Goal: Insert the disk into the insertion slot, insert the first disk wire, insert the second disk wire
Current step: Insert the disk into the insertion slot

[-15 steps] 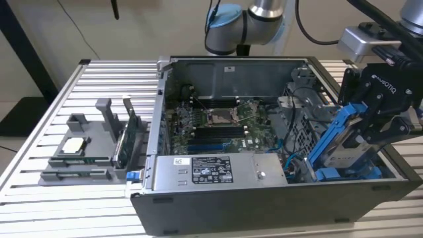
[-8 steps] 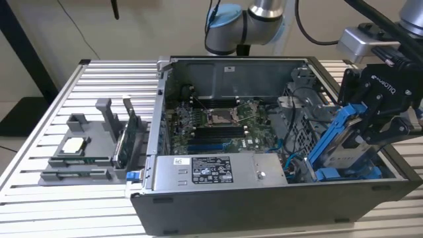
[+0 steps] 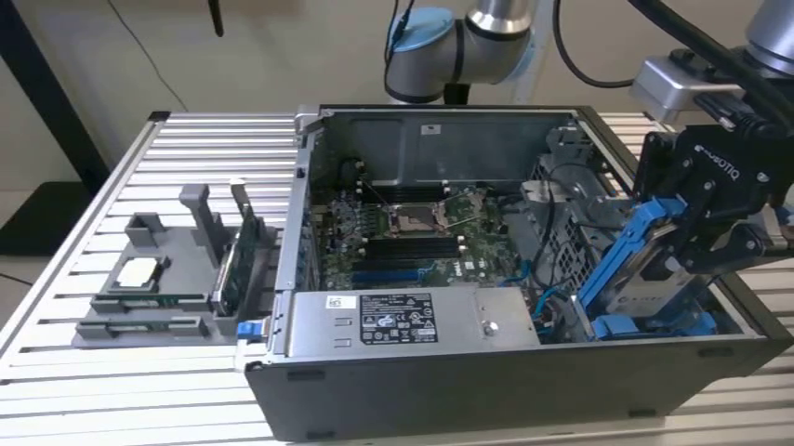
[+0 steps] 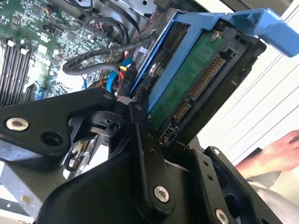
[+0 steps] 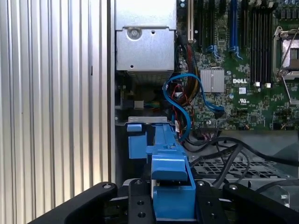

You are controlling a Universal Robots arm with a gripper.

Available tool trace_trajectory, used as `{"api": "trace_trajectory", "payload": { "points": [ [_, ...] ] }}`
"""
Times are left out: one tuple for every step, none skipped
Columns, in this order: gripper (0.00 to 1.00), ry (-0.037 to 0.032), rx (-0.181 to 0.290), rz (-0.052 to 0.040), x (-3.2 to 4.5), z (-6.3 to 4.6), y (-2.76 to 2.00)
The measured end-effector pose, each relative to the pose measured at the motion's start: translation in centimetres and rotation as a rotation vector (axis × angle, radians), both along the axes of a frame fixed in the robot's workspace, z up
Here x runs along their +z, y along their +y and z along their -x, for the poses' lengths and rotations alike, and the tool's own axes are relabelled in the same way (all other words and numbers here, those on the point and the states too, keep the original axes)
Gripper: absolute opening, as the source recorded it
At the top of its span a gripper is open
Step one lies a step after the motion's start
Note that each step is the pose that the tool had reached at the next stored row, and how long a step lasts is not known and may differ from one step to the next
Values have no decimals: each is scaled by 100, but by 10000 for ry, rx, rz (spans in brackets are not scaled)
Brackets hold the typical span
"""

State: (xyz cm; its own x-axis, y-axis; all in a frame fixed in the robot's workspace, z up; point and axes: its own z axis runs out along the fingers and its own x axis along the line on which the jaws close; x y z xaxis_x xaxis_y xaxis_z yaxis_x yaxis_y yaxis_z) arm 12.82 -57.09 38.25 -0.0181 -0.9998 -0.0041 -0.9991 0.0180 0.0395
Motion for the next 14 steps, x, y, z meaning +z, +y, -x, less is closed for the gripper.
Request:
{"api": "trace_trajectory", "payload": {
  "points": [
    [33,-4,1,0,0,-1,0],
    [34,-2,1,2,0,-1,0],
    [34,-1,1,1,0,0,0],
    [40,-1,1,1,0,0,0],
    [47,0,1,0,0,0,0],
    [47,0,1,0,-1,0,0],
    [47,0,1,0,0,0,0],
    [47,1,1,1,7,0,0],
    [47,3,0,2,18,0,0],
    [47,7,-1,7,35,0,0],
    [47,11,-1,9,52,1,0],
    [47,15,-1,11,71,1,-1],
    [47,21,0,12,91,0,0],
    [47,25,0,12,111,0,0]
  ]
}}
